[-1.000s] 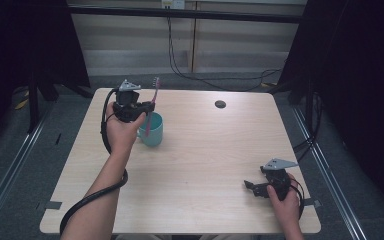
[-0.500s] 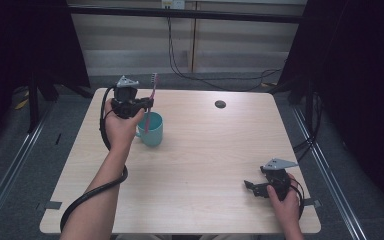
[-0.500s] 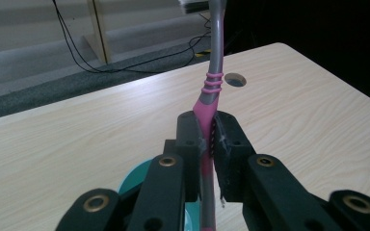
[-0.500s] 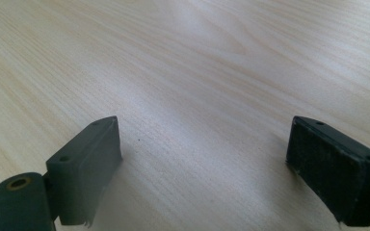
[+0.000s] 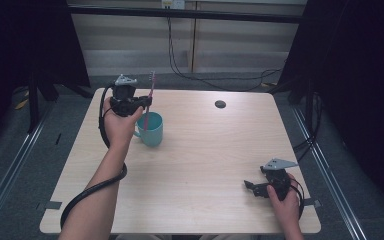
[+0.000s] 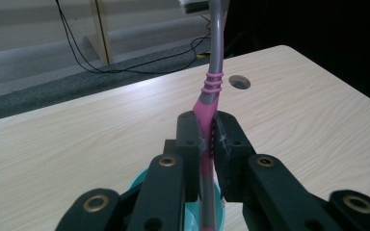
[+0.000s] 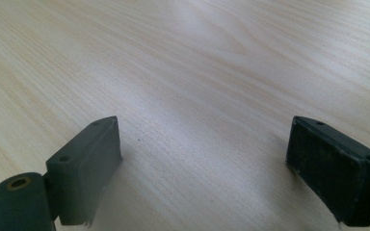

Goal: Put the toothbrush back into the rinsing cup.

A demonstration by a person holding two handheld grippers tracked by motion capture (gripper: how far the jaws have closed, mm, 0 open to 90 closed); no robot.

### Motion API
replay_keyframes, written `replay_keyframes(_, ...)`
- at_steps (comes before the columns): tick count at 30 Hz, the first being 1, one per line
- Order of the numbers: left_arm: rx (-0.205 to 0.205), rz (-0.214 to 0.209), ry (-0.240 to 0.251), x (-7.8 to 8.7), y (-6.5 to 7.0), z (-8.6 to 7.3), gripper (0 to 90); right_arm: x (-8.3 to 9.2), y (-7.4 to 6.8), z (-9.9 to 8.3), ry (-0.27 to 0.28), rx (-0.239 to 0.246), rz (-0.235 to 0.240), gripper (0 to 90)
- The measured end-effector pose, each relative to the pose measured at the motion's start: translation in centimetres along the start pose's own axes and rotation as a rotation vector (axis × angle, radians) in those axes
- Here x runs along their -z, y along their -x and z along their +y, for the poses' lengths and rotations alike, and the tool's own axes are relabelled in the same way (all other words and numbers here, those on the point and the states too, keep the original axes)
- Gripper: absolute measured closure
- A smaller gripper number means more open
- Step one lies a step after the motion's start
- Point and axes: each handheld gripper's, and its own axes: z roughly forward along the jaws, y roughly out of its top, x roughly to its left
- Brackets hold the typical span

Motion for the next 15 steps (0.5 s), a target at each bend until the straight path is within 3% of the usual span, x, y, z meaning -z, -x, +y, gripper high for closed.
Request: replay_keyframes(15,-0.002,0.012,0.025,-0.24,-0.41,0.74,82.2,-0.02,-0.03,0.03,0.000,-0.005,0.000,11.4)
